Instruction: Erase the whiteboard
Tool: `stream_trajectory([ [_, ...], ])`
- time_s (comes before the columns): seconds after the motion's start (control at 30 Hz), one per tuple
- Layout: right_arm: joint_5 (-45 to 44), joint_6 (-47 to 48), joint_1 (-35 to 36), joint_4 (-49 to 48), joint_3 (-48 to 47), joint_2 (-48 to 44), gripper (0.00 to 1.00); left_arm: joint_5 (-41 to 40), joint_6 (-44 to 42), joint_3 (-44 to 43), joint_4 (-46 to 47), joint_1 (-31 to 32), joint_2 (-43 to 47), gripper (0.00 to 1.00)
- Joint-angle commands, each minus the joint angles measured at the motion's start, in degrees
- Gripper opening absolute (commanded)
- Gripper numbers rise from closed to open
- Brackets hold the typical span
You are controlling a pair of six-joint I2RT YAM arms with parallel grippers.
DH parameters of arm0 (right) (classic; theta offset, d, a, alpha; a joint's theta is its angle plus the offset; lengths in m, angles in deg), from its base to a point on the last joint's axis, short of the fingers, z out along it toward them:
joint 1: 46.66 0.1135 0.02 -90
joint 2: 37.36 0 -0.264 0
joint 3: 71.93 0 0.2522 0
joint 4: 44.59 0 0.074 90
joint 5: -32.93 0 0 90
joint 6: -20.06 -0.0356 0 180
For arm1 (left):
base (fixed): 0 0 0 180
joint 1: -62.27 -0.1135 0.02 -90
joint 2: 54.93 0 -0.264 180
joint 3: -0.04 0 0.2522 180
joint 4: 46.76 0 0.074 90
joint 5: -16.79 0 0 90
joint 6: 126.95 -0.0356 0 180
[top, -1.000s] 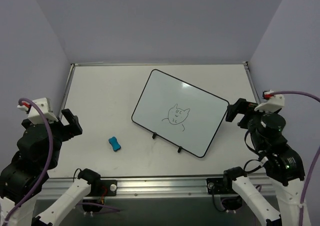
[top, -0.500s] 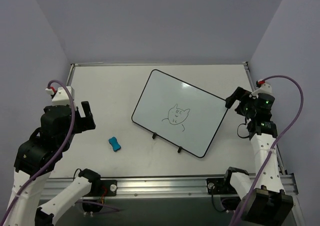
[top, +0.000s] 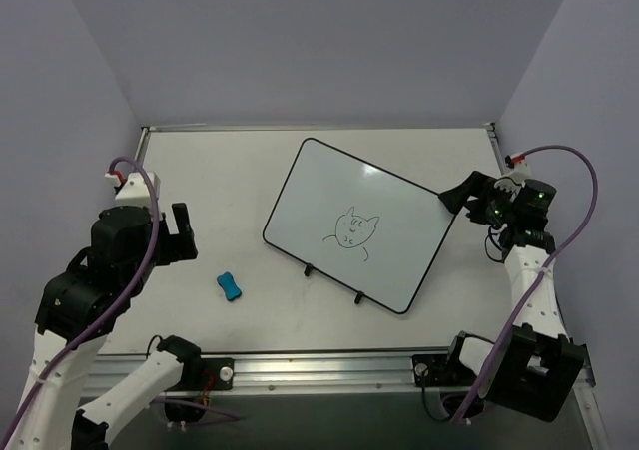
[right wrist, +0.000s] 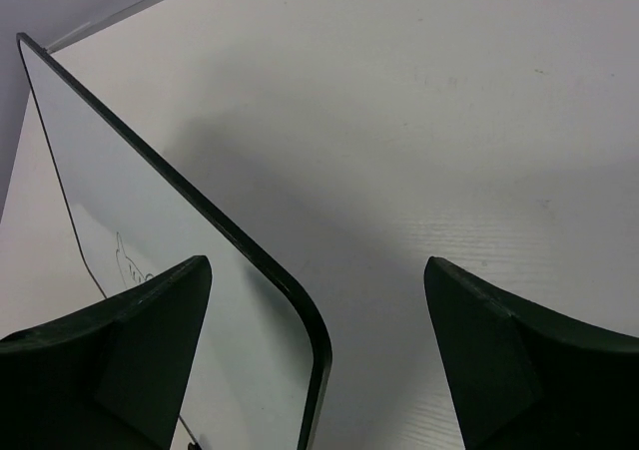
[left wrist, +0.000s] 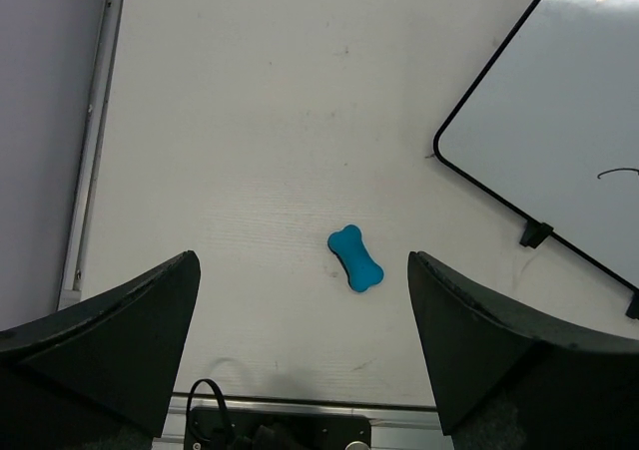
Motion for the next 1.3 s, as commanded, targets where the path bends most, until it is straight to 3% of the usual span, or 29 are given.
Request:
stream_trajectory([
  [0.0, 4.9, 2.1, -0.4, -0.7, -1.1, 1.2, 0.83, 1.4, 0.3, 1.0, -1.0, 0.2, -0.1, 0.94],
  [0.27, 9.8, 2.7, -0.3, -2.3, -0.1, 4.4, 0.77, 1.5, 0.1, 0.8, -2.4, 0.1, 0.1, 0.94],
  [0.47, 8.8, 3.5, 1.2, -0.8, 0.2, 5.1, 0.73, 3.1, 0.6, 1.0, -2.2, 0.2, 0.0, 0.94],
  [0.63, 7.6, 4.1, 2.0, -1.4, 0.7, 4.2, 0.63, 2.7, 0.7, 1.1, -3.4, 0.2, 1.0, 0.94],
  [0.97, 8.0, 2.9, 2.1, -8.1, 5.1, 4.6, 0.62, 3.2, 1.9, 0.9, -4.4, 0.2, 1.4, 0.94],
  [1.27, 8.1, 4.1, 2.6, -10.0, 6.3, 0.9, 0.48, 3.3, 2.6, 2.9, -3.7, 0.2, 1.0, 0.94],
])
